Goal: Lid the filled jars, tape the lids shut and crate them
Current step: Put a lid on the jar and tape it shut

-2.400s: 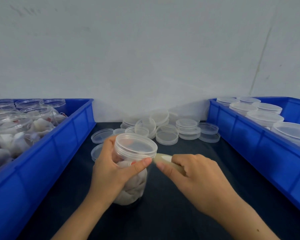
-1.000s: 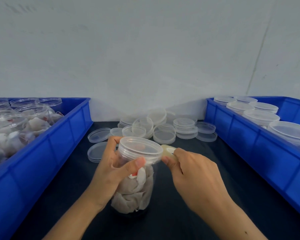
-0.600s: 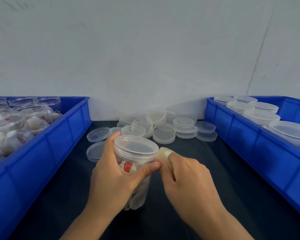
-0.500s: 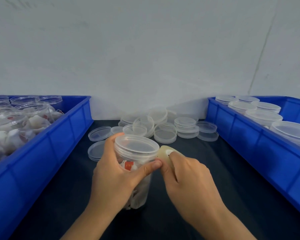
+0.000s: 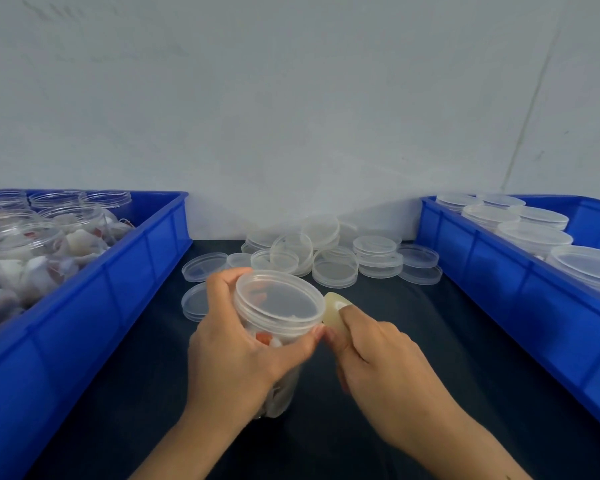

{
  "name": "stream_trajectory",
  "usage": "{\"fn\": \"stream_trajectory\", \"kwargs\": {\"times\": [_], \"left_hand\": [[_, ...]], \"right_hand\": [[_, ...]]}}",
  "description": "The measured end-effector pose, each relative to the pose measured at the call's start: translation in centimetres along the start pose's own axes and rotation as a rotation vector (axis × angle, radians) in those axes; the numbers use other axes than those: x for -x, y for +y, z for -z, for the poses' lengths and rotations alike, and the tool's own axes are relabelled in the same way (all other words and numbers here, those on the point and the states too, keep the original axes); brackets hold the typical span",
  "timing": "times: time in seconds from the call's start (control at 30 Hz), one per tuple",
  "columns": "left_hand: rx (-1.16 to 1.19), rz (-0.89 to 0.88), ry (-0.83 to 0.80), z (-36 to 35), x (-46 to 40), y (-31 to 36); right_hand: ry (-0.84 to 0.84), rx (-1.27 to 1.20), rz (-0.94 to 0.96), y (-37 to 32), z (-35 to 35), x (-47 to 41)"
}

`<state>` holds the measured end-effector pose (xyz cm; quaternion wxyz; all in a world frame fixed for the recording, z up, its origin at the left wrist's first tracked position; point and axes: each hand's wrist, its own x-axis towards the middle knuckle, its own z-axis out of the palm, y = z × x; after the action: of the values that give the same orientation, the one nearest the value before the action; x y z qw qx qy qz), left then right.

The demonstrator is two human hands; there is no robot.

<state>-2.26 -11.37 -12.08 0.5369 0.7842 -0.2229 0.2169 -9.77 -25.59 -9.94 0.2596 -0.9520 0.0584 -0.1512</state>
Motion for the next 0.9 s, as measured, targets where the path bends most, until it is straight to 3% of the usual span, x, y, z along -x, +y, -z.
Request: {"fn": "stream_trajectory", "kwargs": {"times": [0.17, 0.37, 0.53, 0.9], "left_hand": [[-0.039, -0.04, 0.004, 0.1, 0.1, 0.1], [-0.018, -0.059, -0.038, 0.5, -0.3, -0.1], [0.067, -0.05, -0.089, 0.8, -0.7, -0.6], [0.012, -0.049, -0.044, 0.6, -0.6, -0.5]], "right_hand": [[-0.065, -0.05, -0.023, 0.3, -0.2, -0.2], [-0.215, -0.367, -0.078, 0.6, -0.2, -0.5], [-0.114, -0.278, -0.078, 0.0, -0.5, -0.1], [-0.006, -0.171, -0.051, -0.3, -0.8, 0.2]]}}
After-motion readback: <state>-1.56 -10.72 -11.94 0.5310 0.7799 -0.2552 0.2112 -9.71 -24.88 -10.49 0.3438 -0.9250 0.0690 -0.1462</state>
